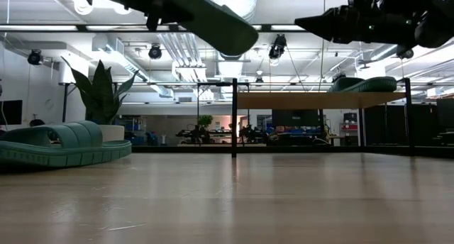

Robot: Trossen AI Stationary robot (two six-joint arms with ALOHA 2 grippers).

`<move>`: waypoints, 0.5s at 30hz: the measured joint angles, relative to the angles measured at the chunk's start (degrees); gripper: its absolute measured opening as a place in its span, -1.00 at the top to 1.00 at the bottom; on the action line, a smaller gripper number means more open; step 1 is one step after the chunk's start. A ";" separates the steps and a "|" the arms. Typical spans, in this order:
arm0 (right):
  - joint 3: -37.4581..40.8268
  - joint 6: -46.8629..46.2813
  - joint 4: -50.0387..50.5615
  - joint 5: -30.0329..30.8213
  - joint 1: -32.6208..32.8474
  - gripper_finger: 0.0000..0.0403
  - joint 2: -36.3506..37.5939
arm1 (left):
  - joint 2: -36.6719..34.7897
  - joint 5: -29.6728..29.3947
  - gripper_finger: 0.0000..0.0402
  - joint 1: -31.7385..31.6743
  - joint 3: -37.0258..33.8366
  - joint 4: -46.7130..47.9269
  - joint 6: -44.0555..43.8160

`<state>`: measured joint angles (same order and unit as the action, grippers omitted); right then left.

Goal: Pick and place slides into the shelf
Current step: Put the top right green slipper on the shelf

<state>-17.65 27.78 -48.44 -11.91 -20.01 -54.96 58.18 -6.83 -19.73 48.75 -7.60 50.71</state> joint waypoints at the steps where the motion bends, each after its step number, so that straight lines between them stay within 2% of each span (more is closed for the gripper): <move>1: 0.00 -0.66 0.00 0.01 0.00 0.28 0.40 | 0.30 -0.82 0.74 0.25 0.00 -0.96 0.84; 7: 0.04 -2.73 -0.36 0.25 0.00 0.32 2.39 | 2.62 -4.87 0.74 2.20 -0.57 -1.96 5.66; 9: 0.07 -2.84 -0.24 2.43 0.00 0.33 3.17 | 3.82 -6.68 0.74 3.05 -0.68 -3.62 6.71; 12: 0.07 -4.24 -0.43 7.66 -0.02 0.33 4.16 | 5.70 -12.06 0.74 4.82 -1.95 -10.56 11.30; 15: 0.07 -7.83 -0.42 12.84 0.00 0.30 5.14 | 9.00 -18.95 0.74 7.26 -4.30 -22.19 18.74</move>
<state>-17.58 19.95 -48.86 0.93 -20.01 -49.82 67.19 -25.79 -12.47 44.45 -29.79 69.45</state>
